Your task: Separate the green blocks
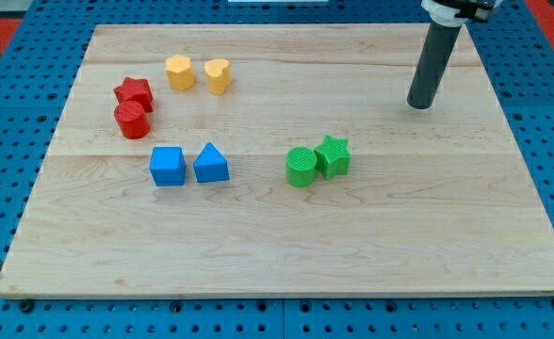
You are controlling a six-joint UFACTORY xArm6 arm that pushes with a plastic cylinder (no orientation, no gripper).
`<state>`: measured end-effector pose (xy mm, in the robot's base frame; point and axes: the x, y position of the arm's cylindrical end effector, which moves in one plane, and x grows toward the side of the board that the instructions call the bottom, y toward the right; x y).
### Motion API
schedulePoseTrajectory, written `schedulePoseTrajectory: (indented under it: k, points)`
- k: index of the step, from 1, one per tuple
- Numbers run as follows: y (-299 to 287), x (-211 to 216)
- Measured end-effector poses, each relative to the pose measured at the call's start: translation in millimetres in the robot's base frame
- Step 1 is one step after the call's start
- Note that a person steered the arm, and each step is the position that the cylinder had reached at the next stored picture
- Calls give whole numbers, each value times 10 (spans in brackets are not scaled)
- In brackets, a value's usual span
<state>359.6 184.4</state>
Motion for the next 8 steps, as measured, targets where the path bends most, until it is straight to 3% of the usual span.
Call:
schedulePoseTrajectory:
  k: [1,2,3,4,6,7,8]
  points:
    - [473,163]
    - [653,744]
    - [17,1241]
    - [-884,1150]
    - [-1419,507]
    - [-868,697]
    - [-736,760]
